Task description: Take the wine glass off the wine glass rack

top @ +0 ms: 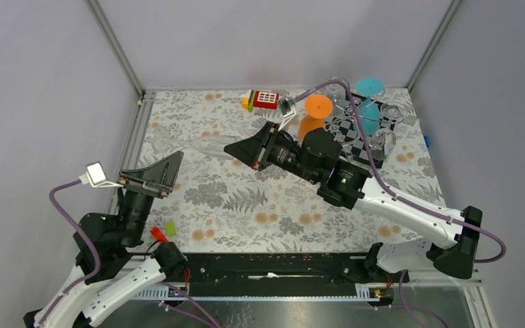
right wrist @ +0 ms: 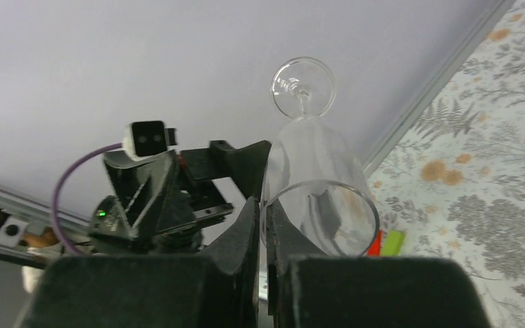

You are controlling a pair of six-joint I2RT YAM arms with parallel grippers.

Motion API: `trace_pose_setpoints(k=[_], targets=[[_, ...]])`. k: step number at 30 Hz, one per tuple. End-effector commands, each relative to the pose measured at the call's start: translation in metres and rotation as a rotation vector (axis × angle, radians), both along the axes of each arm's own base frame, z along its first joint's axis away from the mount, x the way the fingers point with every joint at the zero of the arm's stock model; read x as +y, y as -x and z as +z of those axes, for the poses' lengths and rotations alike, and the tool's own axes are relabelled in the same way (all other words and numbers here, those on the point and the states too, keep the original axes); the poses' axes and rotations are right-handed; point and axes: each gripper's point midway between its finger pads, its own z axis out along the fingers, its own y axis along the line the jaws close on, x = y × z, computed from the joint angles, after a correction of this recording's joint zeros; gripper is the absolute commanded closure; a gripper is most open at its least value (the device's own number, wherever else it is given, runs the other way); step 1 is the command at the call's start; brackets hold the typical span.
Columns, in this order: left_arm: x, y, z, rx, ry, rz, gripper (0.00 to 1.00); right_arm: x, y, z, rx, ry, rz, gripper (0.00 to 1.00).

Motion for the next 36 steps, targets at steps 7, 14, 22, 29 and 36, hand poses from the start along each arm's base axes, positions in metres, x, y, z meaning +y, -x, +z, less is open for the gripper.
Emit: trace_pose_setpoints(k=[7, 14, 22, 29, 36], targets=[[-0.005, 0.015, -0.059, 0.115, -0.225, -0.078, 0.01, -0.014, -0.04, -0.021, -0.365, 0.523, -0.129, 1.0], [0.018, 0.007, -0.066, 0.147, -0.321, 0.05, 0.01, -0.022, -0.057, -0.079, -0.408, 0.913, -0.063, 1.0], [0.019, -0.006, -0.074, 0.187, -0.389, 0.111, 0.01, -0.009, -0.071, -0.137, -0.37, 1.103, -0.004, 1.0], [0.026, -0.011, -0.084, 0.219, -0.427, 0.16, 0.01, 0.003, -0.081, -0.172, -0.347, 1.241, 0.057, 1.0], [0.036, -0.012, -0.091, 0.232, -0.422, 0.204, 0.01, -0.003, -0.087, -0.192, -0.294, 1.368, 0.06, 1.0]])
